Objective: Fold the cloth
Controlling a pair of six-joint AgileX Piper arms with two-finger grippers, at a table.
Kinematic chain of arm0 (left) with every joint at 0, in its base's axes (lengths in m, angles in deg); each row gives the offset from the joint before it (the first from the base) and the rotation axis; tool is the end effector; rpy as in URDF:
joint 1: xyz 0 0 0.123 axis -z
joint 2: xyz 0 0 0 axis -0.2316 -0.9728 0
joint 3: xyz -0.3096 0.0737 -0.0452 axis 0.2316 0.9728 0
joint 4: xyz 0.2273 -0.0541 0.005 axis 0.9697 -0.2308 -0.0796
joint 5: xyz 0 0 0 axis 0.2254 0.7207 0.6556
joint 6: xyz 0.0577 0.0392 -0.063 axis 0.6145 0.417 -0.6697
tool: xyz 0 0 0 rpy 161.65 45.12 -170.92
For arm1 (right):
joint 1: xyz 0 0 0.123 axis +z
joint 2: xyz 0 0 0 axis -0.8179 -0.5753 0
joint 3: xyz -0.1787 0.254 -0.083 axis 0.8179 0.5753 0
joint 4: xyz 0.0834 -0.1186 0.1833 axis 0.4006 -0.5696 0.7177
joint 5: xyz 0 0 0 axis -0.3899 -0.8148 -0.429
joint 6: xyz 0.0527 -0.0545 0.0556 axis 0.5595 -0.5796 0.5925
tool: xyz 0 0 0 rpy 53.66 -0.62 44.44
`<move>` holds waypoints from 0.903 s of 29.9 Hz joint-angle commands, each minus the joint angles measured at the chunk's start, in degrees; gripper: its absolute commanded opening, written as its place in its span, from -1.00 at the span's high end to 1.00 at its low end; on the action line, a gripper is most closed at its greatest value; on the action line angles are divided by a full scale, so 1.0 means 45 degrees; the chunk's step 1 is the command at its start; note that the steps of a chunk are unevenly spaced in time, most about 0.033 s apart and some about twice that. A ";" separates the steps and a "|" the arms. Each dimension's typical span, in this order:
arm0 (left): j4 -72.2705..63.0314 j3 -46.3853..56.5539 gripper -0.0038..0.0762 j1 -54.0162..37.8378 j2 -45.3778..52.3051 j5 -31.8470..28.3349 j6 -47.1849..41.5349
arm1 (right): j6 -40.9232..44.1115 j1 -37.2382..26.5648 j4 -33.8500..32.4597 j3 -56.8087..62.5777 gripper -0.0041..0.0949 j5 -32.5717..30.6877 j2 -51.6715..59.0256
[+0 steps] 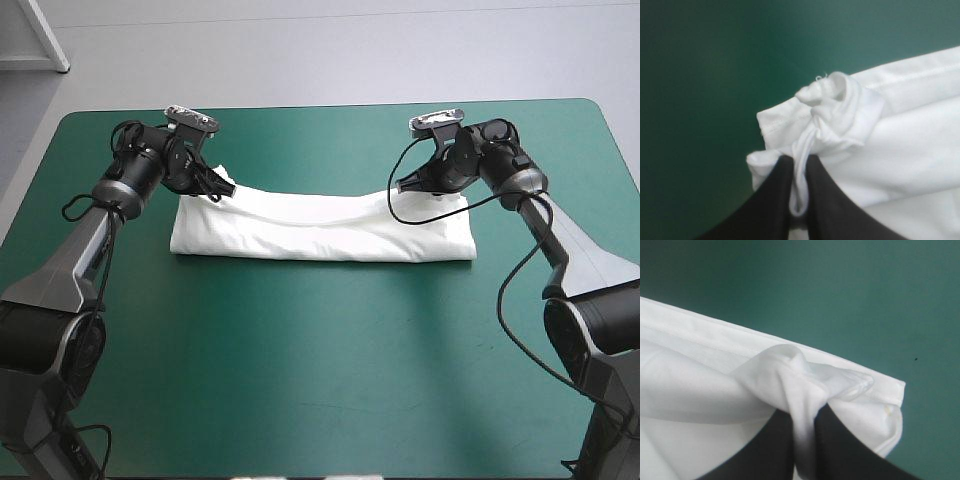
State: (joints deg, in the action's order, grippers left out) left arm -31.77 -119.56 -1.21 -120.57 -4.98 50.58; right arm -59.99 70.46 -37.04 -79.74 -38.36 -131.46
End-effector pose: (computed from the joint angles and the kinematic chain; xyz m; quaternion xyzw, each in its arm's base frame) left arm 0.4012 -0.0744 0.3430 0.1813 0.9389 0.0602 0.2865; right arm 0.4137 0.1166 0.3326 -0.1378 0.9459 0.0442 0.2905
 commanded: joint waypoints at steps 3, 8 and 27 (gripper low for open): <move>0.0324 -0.0462 0.08 0.0019 -0.0116 -0.0766 -0.0317 | -0.0004 -0.0101 0.0222 -0.0488 -0.19 0.1351 0.0588; 0.1234 -0.0462 -0.53 0.0019 -0.0599 -0.1096 -0.1334 | 0.0382 -0.0101 0.0051 -0.0664 -0.48 0.1700 0.0588; -0.3438 -0.3917 0.09 0.0536 0.0167 0.1831 0.0631 | -0.1501 -0.2749 0.4076 -0.1076 -0.44 -0.2396 0.1963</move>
State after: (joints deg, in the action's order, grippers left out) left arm -42.90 -135.22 -0.06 -122.85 4.32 52.03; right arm -63.01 61.55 -25.34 -82.98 -48.72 -125.80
